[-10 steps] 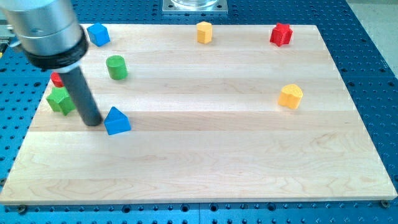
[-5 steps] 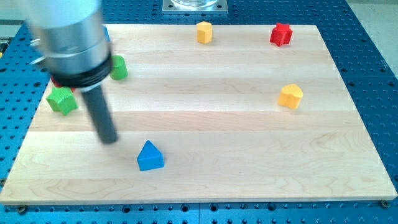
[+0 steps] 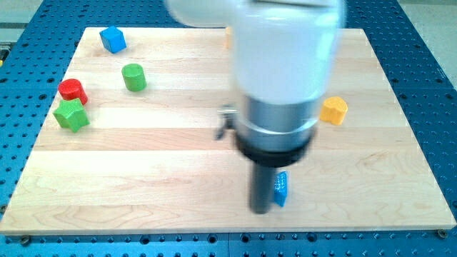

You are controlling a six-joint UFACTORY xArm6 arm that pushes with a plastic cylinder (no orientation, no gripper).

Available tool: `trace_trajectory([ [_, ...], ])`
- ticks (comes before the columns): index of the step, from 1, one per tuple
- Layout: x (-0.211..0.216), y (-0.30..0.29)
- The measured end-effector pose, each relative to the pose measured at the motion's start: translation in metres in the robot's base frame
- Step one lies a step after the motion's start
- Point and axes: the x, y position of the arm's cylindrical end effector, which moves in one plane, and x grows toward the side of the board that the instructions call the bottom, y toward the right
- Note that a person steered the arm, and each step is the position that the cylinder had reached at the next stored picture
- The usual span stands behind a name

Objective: Put the blue triangle at the bottom right side of the board

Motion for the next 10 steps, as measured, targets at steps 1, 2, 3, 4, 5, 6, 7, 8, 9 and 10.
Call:
trace_trajectory([
  [1,-0.033,0.043],
  [2,-0.038,0.025],
  [3,-0.058,0.059],
  [4,-0.073,0.061],
  [5,-0.069,0.094],
  [6,-0.057,0.144],
  [7,-0.021,0.168],
  [8,-0.026,0.168],
  [9,-0.049,0.237],
  [10,0.004,0.242],
])
